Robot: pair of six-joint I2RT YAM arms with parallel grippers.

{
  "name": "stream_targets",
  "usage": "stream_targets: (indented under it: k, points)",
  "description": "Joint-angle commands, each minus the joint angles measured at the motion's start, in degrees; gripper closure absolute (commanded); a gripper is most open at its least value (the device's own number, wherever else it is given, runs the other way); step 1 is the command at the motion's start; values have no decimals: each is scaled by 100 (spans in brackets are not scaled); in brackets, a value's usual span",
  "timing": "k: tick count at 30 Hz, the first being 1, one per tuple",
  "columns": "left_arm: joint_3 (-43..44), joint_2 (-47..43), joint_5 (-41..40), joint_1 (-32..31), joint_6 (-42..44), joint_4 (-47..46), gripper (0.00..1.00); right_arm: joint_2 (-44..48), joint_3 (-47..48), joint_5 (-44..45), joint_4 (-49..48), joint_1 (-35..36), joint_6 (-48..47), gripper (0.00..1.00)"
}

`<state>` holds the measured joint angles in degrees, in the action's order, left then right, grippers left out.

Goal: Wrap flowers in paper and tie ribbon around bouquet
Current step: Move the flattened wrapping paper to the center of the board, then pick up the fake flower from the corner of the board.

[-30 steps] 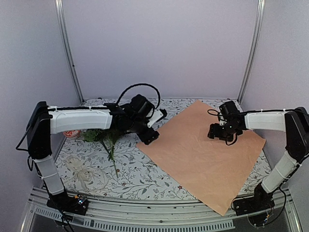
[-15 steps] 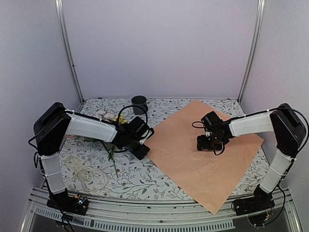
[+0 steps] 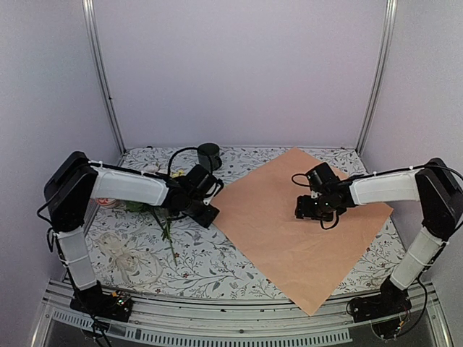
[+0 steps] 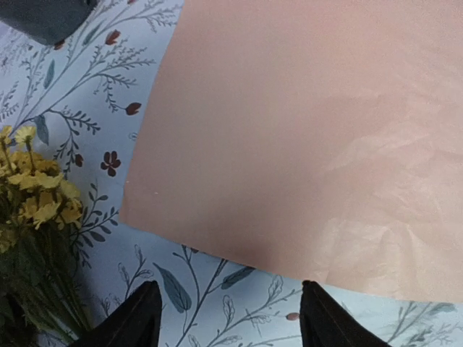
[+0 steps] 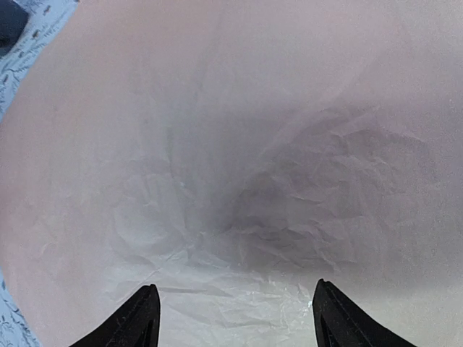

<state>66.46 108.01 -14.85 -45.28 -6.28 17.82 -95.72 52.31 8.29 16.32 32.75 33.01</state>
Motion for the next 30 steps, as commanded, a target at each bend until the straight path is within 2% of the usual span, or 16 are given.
stream_targets:
  k: [1, 3, 5, 9, 13, 18, 22, 30]
  points:
    - [4, -925, 116, 296, -643, 660, 42, 956, -129, -40, -49, 38, -61, 26]
    - [-146, -1197, 303, 645, -1328, 986, 61, 1291, -200, -75, -2, 38, -133, 26]
    - [-517, -1547, 516, 928, -1849, 995, 71, 1640, -349, -109, 12, 40, -167, 26]
    - [-1439, -2386, 613, 1231, -2572, 608, 72, 2099, -658, -238, -58, 43, -156, 26]
    - [-2066, -2775, 605, 1723, -2974, 201, 73, 2374, -881, -348, -157, 38, -188, 27]
    - [-2291, -2602, 782, 2159, -3178, -284, 78, 2460, -964, -272, -190, 39, -355, 26]
    - [-2342, -2373, 680, 2380, -3414, -496, 79, 2288, -891, -206, -199, 38, -451, 26]
    - [-2392, -1882, 632, 2456, -3358, -687, 79, 1938, -786, -203, -251, 38, -536, 25]
